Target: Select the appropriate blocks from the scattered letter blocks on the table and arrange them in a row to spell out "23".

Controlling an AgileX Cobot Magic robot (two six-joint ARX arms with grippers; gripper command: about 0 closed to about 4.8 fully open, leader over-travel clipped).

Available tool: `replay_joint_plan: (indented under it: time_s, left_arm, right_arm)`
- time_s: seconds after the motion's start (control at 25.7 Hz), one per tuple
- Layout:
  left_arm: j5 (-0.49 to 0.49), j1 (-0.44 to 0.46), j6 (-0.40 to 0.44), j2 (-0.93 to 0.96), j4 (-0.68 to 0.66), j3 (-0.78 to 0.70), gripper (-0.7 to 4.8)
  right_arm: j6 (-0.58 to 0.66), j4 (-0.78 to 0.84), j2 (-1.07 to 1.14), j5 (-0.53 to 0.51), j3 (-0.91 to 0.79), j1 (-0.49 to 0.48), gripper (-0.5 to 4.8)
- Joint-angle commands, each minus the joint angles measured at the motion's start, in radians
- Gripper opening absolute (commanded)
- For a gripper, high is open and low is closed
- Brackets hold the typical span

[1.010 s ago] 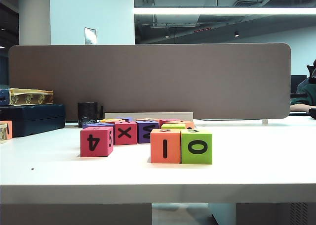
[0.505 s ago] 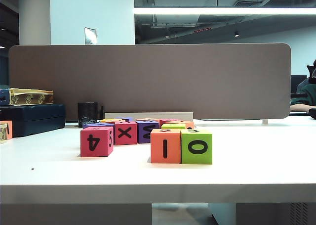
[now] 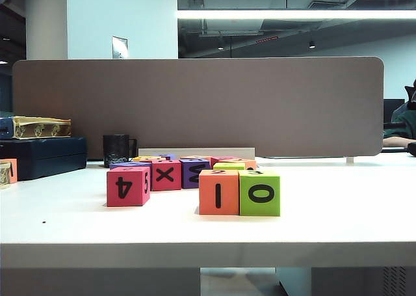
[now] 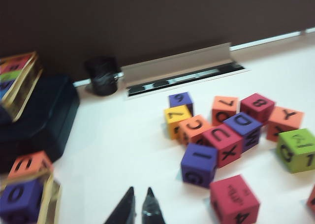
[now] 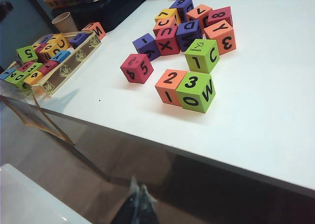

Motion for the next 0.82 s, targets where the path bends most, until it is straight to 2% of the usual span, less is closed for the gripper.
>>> replay_joint_plan:
  time_s: [0.04, 0.23, 0.43, 0.54, 0.66, 0.82]
  left_arm:
    - [0.056, 0.064, -0.033, -0.070, 0.037, -0.074, 0.19]
    - [0.062, 0.129, -0.039, -0.248, 0.137, -0.267, 0.19]
    - [0.050, 0.130, -0.056, -0.397, 0.201, -0.408, 0.19]
    - [-0.006, 0.130, -0.105, -0.487, 0.201, -0.483, 0.19]
    - [-0.010, 0.130, -0.114, -0.549, 0.200, -0.531, 0.19]
    - [-0.017, 0.137, -0.140, -0.566, 0.107, -0.530, 0.20]
  right_arm:
    - [-0.003, 0.008, -0.001, -0.002, 0.002, 0.000, -0.01]
    - [-0.003, 0.009, -0.004, -0.002, 0.002, 0.000, -0.01]
    - [-0.003, 0.008, -0.010, -0.002, 0.002, 0.000, -0.01]
    - [-0.003, 0.008, -0.011, -0.002, 0.002, 0.000, -0.01]
    - [-0.003, 0.008, -0.011, -0.001, 0.002, 0.000, -0.01]
    - [-0.003, 0.008, -0.014, -0.002, 0.002, 0.000, -0.01]
